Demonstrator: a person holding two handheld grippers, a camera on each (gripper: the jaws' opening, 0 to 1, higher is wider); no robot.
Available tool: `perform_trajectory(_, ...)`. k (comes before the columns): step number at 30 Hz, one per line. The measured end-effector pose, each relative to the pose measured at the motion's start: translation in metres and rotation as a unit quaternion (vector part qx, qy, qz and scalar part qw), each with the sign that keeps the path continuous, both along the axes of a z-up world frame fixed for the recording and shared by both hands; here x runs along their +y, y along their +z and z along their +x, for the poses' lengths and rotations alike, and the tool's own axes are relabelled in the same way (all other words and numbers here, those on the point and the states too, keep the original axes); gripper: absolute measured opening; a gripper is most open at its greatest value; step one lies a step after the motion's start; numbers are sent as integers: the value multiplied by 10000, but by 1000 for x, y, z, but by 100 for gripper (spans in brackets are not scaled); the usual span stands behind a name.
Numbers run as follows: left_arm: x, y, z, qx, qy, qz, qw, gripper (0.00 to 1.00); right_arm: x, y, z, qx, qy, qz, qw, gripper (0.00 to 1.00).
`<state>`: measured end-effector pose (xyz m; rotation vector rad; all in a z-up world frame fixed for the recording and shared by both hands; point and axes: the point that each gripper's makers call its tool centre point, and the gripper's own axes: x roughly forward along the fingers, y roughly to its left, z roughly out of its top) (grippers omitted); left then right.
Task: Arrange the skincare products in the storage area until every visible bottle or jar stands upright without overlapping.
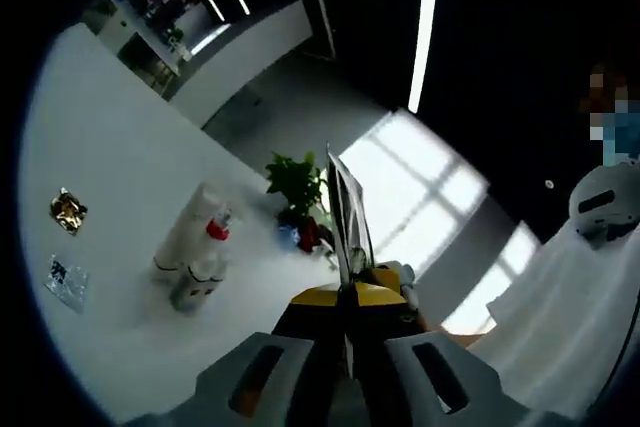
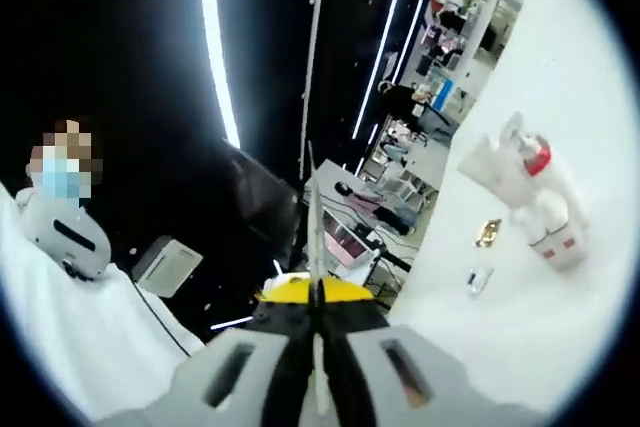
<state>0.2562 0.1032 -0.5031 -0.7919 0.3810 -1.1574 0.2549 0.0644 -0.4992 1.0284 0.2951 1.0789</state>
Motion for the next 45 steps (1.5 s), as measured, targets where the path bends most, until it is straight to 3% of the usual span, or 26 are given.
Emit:
perform_trajectory(3, 0, 1, 0, -23, -18, -33, 10000, 6, -1, 3, 2, 102, -122, 208, 9997, 1)
perform_trajectory(6, -5, -15, -7, 230, -203, 128, 9994, 16, -4, 5, 7, 219, -274, 425, 9985, 1)
perform_trajectory(8, -6, -17, -9, 256, -193, 95, 9994, 13, -5, 4, 9, 277, -336, 447, 9981, 1)
perform_trajectory(13, -3, -25, -14, 429, -104, 52, 9990, 1, -2, -13, 12, 468, -424, 32, 9980, 1)
perform_trajectory(14, -3, -27, -14, 521, -99, 35, 9986, 0, -2, -21, 15, 463, -530, -227, 9973, 1)
perform_trajectory(15, -1, -30, -13, 688, -38, 51, 9976, 0, 0, -24, 15, 507, -535, -288, 9969, 1)
perform_trajectory(21, 6, -25, -16, 738, 18, -146, 9972, 0, 12, -38, 22, 433, -610, -950, 9927, 2)
perform_trajectory(25, 20, -35, -10, 965, 293, -181, 9947, 0, 21, -29, 23, 280, -436, -764, 9957, 1)
perform_trajectory(28, 25, -41, -12, 1015, 395, -117, 9940, 0, 28, -44, 26, 262, -395, -1281, 9906, 1)
perform_trajectory(34, 32, -48, -5, 1191, 592, -278, 9907, 0, 35, -63, 28, -95, -381, -2095, 9770, 18)
perform_trajectory(38, 35, -55, 3, 1301, 725, -322, 9883, 0, 34, -69, 28, -125, -330, -2235, 9741, 30)
perform_trajectory(45, 37, -69, 15, 1446, 818, -212, 9859, 0, 28, -76, 32, -152, -397, -2455, 9685, 38)
